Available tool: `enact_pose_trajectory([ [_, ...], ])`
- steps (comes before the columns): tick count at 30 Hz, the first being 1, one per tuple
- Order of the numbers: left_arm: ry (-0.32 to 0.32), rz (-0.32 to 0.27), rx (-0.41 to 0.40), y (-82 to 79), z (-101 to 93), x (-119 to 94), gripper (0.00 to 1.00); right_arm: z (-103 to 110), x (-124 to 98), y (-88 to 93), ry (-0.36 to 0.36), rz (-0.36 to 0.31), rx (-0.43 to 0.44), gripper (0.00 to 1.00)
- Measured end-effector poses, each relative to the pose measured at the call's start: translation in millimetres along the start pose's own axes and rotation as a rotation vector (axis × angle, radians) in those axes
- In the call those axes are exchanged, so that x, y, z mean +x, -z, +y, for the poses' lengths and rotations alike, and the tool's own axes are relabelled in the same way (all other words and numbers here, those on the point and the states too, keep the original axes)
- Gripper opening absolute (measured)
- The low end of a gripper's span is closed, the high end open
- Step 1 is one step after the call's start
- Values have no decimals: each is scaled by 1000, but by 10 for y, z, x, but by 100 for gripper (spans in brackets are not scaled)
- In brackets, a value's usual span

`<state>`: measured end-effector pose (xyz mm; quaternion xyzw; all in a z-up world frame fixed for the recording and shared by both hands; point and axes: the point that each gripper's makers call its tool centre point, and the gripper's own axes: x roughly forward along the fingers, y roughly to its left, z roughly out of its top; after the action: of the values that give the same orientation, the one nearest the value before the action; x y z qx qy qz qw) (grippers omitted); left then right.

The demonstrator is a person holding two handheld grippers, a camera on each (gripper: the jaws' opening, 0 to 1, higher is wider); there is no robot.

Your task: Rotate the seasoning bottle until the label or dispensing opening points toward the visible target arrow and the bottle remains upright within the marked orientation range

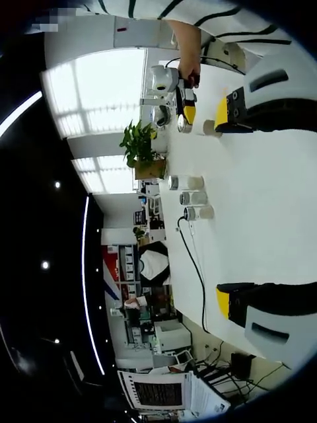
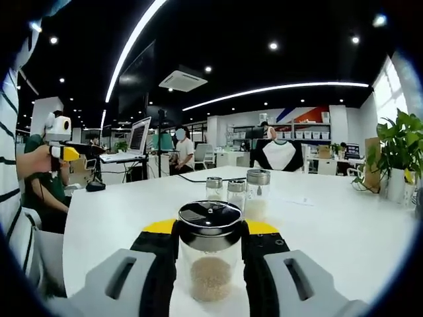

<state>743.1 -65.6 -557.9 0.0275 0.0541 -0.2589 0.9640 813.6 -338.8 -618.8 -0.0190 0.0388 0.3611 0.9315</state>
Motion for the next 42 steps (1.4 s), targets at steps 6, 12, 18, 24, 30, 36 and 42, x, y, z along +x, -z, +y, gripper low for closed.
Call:
enact_pose_trajectory([
  [6, 3, 5, 1, 11, -4, 13, 99, -50, -62, 18, 56, -19, 120, 44],
  [12, 10, 10, 2, 21, -19, 36, 99, -65, -104, -24, 110, -47, 148, 48],
  [18, 15, 14, 2, 36, -33, 45, 99, -30, -65, -83, 118, -50, 177, 48],
  [24, 18, 17, -5, 52, -38, 45, 99, -48, -22, -88, 134, -47, 186, 42],
  [30, 20, 19, -7, 67, -35, 40, 99, -29, -3, -31, 156, 1, 44, 38],
  [36, 24, 20, -7, 70, -35, 51, 99, -37, -15, -48, 116, 9, 44, 38],
  [42, 29, 16, -7, 52, -46, 64, 99, -40, -4, -48, 42, 8, 37, 38],
])
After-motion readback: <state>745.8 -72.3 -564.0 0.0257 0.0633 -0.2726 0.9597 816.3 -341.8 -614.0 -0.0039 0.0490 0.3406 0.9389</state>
